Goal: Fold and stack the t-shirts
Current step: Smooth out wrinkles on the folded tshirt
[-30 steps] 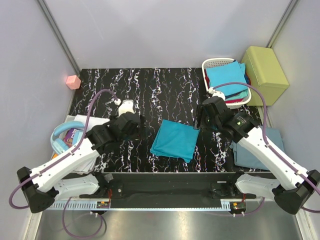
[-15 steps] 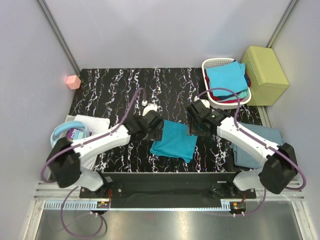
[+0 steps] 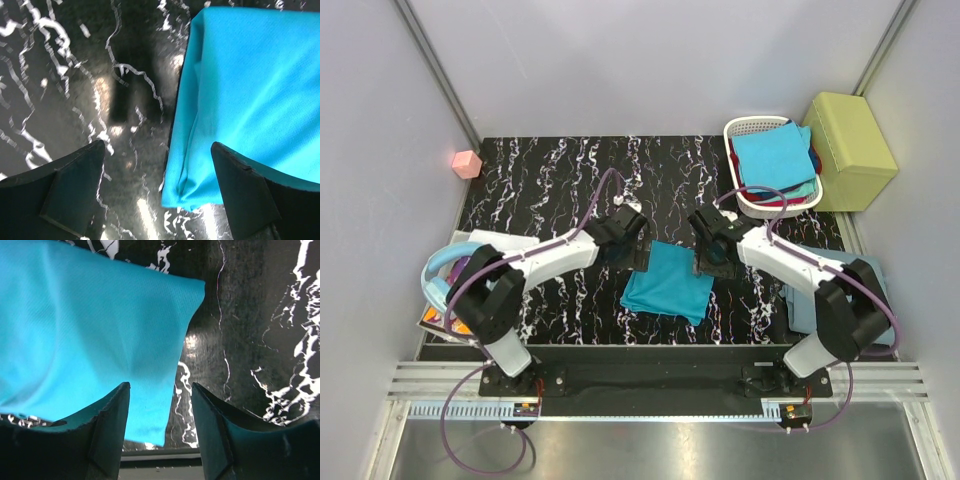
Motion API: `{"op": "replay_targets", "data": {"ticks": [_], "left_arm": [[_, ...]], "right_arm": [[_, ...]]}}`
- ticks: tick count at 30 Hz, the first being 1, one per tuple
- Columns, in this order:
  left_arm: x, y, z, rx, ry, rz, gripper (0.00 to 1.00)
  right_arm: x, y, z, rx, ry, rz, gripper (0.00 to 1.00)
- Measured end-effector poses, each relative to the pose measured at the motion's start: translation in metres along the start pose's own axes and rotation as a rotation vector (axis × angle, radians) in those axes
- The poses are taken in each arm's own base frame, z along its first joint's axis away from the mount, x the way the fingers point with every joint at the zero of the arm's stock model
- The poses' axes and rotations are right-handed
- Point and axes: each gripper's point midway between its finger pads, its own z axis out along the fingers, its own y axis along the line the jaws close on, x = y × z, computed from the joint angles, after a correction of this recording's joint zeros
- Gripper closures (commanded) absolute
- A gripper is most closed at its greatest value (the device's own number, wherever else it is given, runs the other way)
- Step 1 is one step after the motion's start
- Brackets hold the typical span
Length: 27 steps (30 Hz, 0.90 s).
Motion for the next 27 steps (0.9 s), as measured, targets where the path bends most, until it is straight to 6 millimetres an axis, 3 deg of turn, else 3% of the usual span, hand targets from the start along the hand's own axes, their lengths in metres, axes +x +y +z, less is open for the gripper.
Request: {"op": "replay_targets", "data": {"ticks": [6, 10, 13, 18, 21, 22, 25, 27], "left_arm": [[0.000, -0.008, 0.013, 0.041, 0.036, 0.006, 0.13], [0.003, -0.013, 0.017, 0.070, 0.055, 0.013, 0.20], [0.005, -0.016, 0.020, 0.086, 0.067, 0.019, 0.33], [0.011, -0.020, 0.026, 0.103, 0.095, 0.029, 0.48], [0.013, -0.022, 0.028, 0.112, 0.105, 0.031, 0.62], [0.013, -0.022, 0.029, 0.116, 0.108, 0.032, 0.71], [0.011, -0.024, 0.029, 0.127, 0.110, 0.035, 0.82], [0.011, -0.024, 0.029, 0.127, 0.110, 0.037, 0.85]], "right_arm": [[0.004, 0.001, 0.017, 0.014, 0.050, 0.043, 0.44], [0.005, 0.002, 0.020, 0.015, 0.053, 0.054, 0.53], [0.007, 0.002, 0.025, 0.022, 0.069, 0.057, 0.66], [0.013, 0.001, 0.035, 0.047, 0.098, 0.062, 0.70], [0.014, 0.001, 0.038, 0.051, 0.102, 0.062, 0.76], [0.014, 0.001, 0.039, 0.052, 0.102, 0.062, 0.82], [0.014, 0.001, 0.041, 0.056, 0.105, 0.060, 0.96], [0.013, 0.001, 0.044, 0.061, 0.108, 0.060, 1.00]]}}
